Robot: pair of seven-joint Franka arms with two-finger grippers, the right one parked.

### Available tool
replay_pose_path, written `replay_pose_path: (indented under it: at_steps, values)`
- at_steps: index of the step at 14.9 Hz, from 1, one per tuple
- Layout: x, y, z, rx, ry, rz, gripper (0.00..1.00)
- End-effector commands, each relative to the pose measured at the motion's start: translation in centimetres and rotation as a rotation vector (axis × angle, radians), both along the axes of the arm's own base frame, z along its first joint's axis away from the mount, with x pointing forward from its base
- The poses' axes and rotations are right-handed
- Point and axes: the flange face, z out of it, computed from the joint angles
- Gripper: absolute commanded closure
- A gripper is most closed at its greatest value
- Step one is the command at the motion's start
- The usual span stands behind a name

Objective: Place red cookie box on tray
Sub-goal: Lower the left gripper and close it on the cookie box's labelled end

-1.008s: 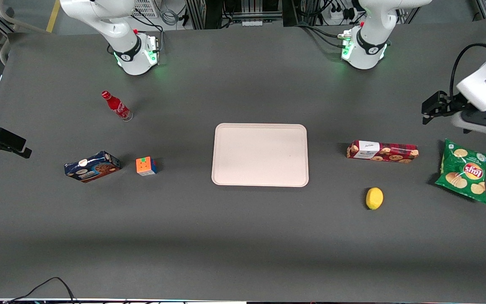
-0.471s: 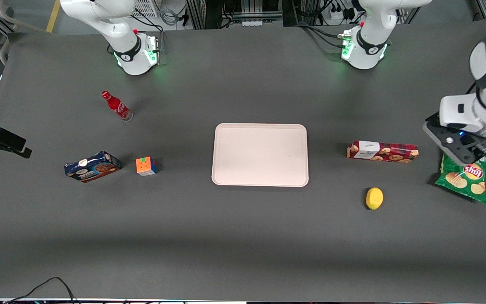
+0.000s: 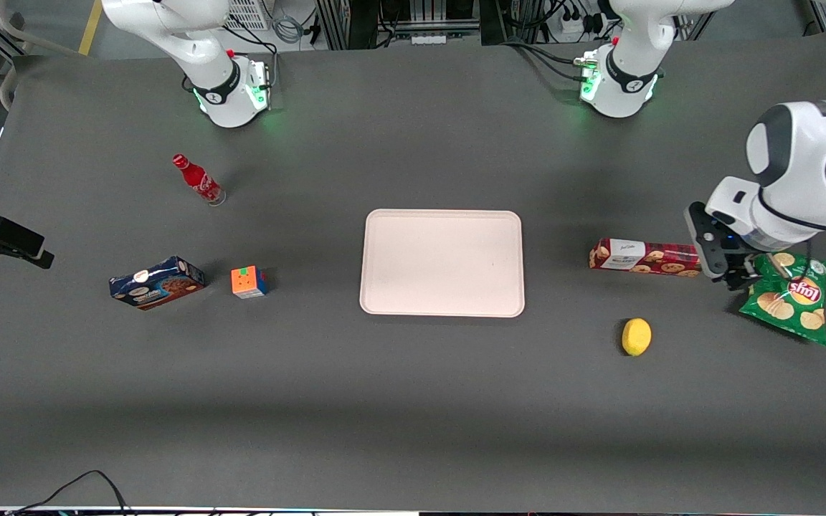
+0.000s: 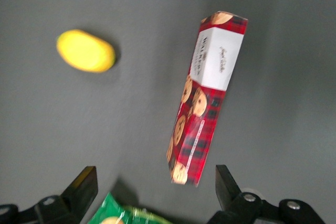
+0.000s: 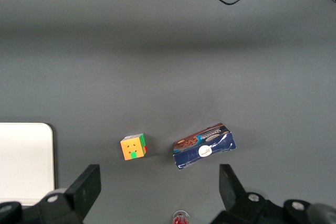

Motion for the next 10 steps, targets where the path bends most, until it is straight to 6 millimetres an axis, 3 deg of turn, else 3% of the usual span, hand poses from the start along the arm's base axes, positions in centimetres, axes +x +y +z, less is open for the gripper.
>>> replay_pose_path:
  at_steps: [1,7,10]
  values:
    - [-2.9,-0.3,-2.2,-0.041,-0.031,-0.067,0.0]
    - [-6.1,-1.6,-8.3,-0.045,-0.112,-0.097,0.0]
    - [-6.7,-2.5,-10.2,-0.052,-0.129,-0.111,0.0]
